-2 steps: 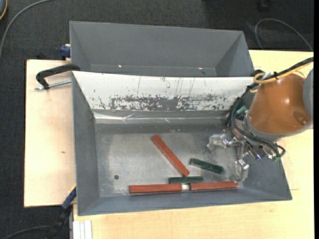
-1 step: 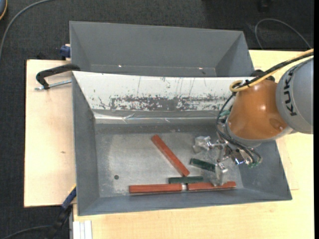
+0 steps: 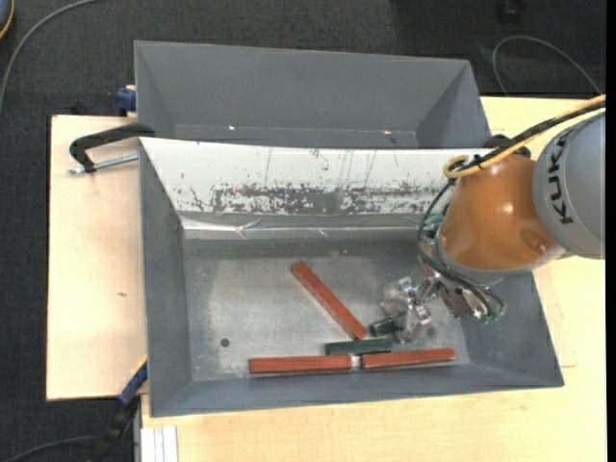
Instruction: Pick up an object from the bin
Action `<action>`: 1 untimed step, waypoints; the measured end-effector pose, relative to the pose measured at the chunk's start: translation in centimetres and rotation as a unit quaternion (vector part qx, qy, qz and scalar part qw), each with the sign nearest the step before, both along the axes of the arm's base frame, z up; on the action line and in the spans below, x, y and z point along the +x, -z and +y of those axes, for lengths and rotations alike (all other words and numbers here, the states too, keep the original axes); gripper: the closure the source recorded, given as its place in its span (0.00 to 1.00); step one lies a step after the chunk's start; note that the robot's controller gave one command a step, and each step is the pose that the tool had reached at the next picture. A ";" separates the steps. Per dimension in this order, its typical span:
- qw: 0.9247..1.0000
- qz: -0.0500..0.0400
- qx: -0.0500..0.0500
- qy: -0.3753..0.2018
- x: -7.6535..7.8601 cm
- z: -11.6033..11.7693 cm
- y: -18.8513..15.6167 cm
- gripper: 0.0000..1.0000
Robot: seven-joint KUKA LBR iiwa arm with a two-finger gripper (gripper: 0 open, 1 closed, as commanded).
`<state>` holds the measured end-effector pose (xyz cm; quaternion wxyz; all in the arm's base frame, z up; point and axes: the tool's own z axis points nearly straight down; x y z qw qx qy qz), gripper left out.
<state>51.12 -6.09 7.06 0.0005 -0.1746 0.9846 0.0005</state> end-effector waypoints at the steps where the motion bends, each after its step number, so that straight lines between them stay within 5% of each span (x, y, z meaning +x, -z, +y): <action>1: 0.993 -0.007 -0.003 -0.114 4.7 -4.7 -13.4 1.00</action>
Offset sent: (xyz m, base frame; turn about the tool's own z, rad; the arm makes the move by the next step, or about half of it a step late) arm 0.0434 -0.0463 0.1293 -0.2310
